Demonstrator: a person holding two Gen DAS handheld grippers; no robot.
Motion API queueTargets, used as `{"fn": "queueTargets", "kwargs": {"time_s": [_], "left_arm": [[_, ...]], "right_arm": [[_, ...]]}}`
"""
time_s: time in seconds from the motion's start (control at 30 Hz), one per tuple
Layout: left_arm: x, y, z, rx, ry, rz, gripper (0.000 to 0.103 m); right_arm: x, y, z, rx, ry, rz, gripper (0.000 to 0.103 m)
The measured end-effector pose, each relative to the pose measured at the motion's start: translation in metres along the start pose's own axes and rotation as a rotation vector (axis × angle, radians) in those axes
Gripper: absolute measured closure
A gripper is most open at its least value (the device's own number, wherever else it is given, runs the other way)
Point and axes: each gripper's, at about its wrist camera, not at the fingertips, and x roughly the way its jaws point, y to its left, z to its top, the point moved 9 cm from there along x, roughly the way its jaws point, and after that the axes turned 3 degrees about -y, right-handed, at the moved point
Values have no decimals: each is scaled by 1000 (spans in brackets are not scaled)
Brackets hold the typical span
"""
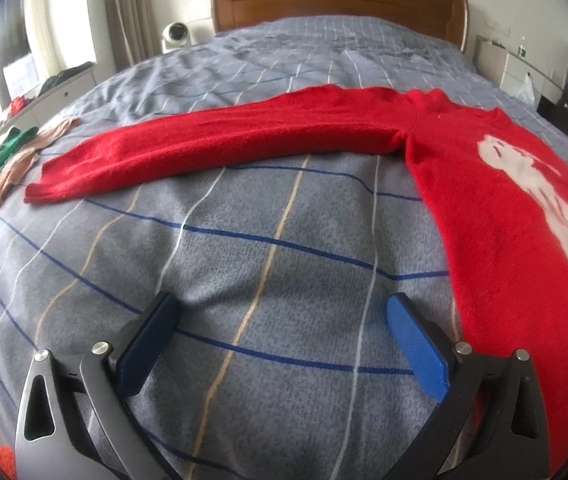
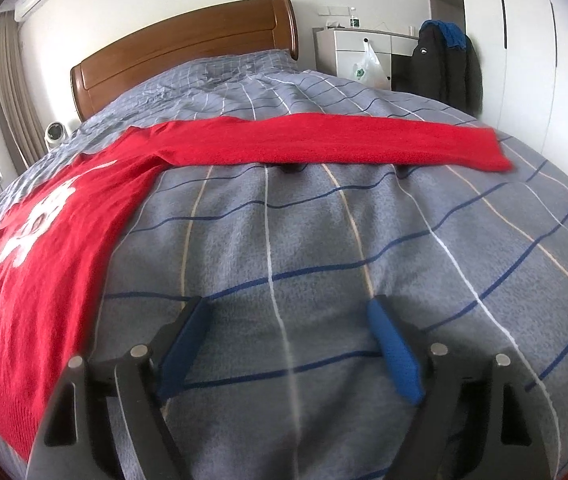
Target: Fold small clothes
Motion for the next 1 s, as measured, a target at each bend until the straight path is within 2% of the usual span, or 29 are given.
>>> {"fn": "queueTargets", "kwargs": {"time_s": [0.53,1.0], "left_arm": [[-3,-1,-2,2,-39,18,0],[-5,-1,-2,3,-21,1,0]], "right_arm": [[0,1,-1,-3,-1,0,21],[-1,1,-1,-3,-1,-1,21]]}}
